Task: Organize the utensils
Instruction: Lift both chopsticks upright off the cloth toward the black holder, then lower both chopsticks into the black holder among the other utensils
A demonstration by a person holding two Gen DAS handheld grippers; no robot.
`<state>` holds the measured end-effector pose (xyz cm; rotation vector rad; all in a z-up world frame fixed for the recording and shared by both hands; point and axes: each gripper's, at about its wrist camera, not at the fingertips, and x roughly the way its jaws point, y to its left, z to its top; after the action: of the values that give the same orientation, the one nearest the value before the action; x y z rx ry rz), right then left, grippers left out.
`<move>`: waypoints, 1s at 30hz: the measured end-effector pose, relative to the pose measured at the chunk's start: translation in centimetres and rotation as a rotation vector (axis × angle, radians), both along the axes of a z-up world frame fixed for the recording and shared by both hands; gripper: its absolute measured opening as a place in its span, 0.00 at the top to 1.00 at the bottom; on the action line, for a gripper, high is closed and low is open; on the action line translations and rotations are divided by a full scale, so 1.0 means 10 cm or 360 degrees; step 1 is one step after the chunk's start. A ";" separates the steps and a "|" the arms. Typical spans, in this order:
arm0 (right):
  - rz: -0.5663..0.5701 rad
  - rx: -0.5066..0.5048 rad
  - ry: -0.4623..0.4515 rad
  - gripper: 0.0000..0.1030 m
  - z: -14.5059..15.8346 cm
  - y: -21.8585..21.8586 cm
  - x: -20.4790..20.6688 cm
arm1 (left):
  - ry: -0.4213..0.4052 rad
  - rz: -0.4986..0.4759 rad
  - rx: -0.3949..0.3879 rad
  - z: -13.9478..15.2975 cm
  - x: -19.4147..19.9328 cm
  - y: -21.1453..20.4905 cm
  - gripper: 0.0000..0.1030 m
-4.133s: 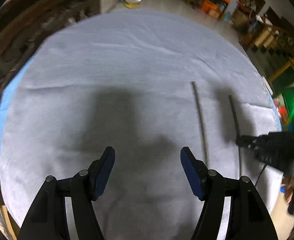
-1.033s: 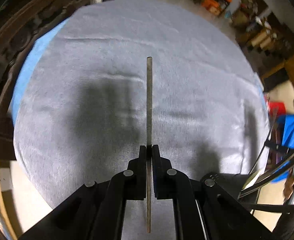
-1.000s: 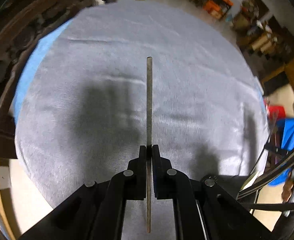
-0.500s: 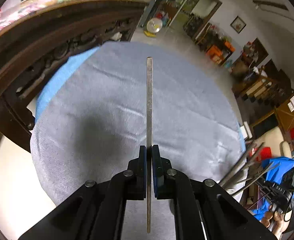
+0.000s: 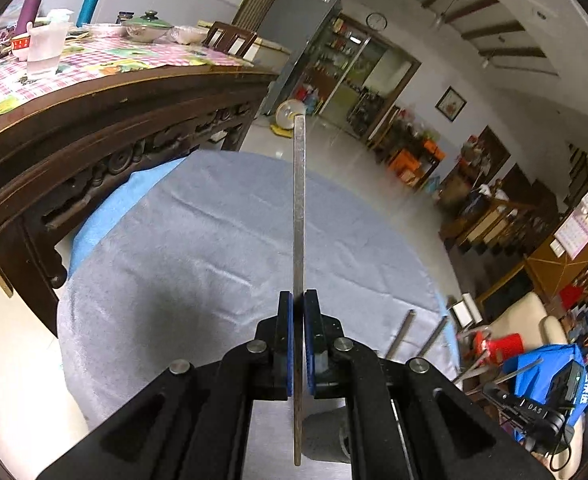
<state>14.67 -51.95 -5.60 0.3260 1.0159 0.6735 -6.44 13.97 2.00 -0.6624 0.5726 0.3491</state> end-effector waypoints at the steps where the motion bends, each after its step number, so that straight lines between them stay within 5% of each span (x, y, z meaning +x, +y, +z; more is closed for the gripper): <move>1: 0.0003 0.0002 -0.0014 0.94 0.03 -0.02 -0.03 | -0.0017 -0.0005 -0.0002 0.02 -0.01 -0.02 0.95; 12: 0.0058 0.0068 -0.0176 0.94 0.52 -0.19 -0.43 | -0.0213 -0.0020 0.0014 0.22 -0.08 -0.25 0.95; 19: 0.0145 0.0126 -0.0268 0.94 0.78 -0.10 -0.67 | -0.0318 -0.0013 0.0169 0.22 0.01 -0.53 0.95; 30: 0.0266 0.0075 -0.0231 0.94 0.56 0.36 -0.72 | -0.0294 -0.0038 0.0346 -0.05 0.28 -0.85 0.95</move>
<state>7.49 -48.39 -0.03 0.2313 0.8961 0.8608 -3.69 5.46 1.52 -0.4720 0.3600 0.3188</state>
